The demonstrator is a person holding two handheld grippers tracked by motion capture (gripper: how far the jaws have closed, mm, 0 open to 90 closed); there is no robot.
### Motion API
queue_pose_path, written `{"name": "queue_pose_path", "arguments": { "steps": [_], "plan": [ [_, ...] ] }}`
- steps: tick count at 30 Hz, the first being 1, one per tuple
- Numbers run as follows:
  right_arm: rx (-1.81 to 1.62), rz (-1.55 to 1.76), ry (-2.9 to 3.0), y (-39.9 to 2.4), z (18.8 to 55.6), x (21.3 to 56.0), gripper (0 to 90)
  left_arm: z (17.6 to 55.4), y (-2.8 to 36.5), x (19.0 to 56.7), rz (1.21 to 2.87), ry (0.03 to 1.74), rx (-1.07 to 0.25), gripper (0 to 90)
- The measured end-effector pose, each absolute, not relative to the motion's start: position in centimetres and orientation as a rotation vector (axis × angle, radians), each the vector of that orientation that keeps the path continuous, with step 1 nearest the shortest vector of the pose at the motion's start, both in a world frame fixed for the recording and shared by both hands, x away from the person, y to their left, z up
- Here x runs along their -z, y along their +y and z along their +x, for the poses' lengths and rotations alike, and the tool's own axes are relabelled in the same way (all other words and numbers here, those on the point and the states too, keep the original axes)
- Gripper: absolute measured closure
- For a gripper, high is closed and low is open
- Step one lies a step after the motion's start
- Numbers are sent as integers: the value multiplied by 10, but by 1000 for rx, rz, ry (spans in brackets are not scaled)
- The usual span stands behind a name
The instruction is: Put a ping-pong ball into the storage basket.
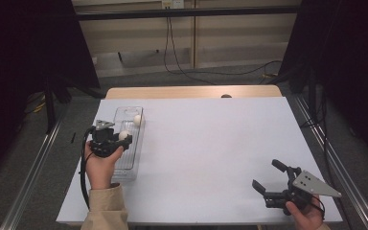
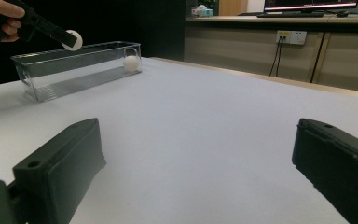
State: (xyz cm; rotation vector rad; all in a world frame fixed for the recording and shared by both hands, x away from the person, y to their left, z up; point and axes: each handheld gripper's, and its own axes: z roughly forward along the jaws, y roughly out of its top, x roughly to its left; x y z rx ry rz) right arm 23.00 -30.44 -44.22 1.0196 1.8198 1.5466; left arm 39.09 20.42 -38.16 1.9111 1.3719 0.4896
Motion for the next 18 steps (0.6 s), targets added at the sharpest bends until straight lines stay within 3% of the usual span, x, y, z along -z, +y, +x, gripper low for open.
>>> {"name": "queue_pose_path", "arguments": {
  "steps": [3, 7, 18],
  "plan": [
    [-1548, 1018, 1820, -304, 230, 442, 11, 391, 205, 382, 1909, 1381, -503, 505],
    [-1549, 1017, 1818, -304, 231, 442, 11, 392, 204, 383, 1899, 1393, -510, 412],
    [-1553, 1018, 1817, -305, 231, 442, 11, 390, 203, 380, 1874, 1394, -530, 284]
  ]
}}
